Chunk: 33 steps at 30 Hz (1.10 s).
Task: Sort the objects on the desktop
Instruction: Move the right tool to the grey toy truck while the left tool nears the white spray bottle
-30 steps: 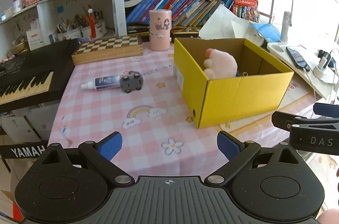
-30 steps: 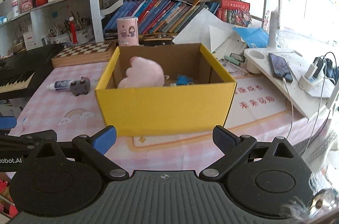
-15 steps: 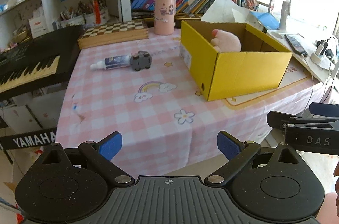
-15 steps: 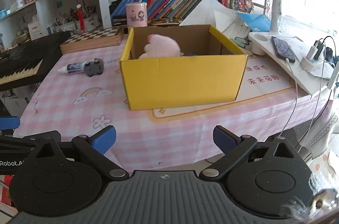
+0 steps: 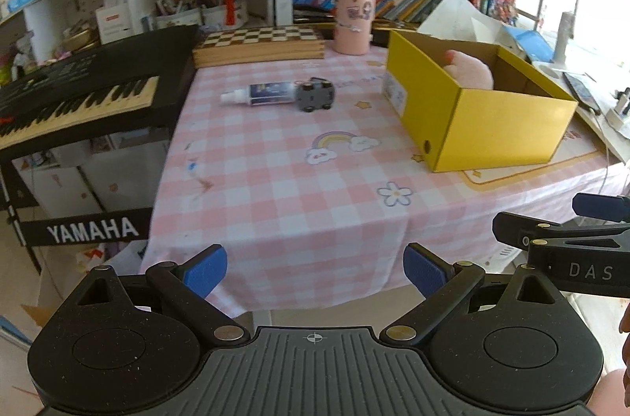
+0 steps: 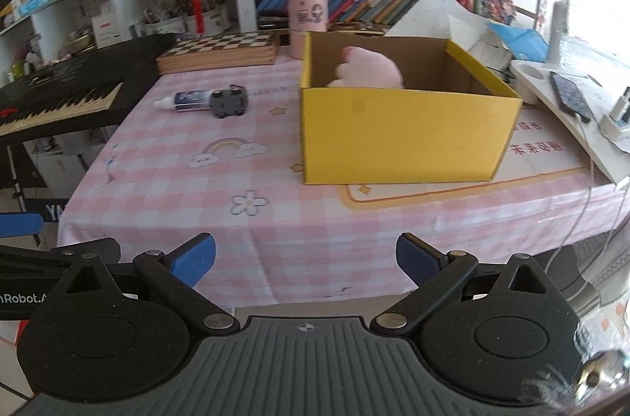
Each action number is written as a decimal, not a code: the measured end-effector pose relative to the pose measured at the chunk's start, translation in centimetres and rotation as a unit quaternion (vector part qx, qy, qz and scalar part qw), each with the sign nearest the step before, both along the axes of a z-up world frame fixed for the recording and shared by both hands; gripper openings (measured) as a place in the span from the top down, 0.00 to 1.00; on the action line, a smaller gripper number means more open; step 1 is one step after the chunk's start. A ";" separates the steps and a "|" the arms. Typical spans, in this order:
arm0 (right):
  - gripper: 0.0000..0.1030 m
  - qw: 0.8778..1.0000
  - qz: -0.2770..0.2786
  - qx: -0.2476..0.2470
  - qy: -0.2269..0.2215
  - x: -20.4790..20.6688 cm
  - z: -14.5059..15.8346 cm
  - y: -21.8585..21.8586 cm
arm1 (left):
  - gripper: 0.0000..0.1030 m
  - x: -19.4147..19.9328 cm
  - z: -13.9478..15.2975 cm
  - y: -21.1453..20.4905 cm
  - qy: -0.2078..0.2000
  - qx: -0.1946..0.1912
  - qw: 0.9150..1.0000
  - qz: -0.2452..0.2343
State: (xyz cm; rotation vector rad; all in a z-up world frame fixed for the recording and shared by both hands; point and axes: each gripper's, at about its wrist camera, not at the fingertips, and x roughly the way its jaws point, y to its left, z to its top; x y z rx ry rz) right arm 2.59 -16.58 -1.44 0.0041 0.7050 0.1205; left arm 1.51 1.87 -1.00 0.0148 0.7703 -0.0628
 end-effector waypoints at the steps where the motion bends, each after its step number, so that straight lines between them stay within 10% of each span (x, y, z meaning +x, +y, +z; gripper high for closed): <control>1: 0.04 1.000 0.004 0.000 0.000 0.0 0.0 0.3 | 0.05 0.0 0.0 0.2 0.000 0.000 1.000 0.003; 33: 0.06 0.996 0.088 -0.010 -0.020 2.3 1.0 7.1 | 0.05 0.3 0.7 6.5 -0.018 -0.005 0.997 0.081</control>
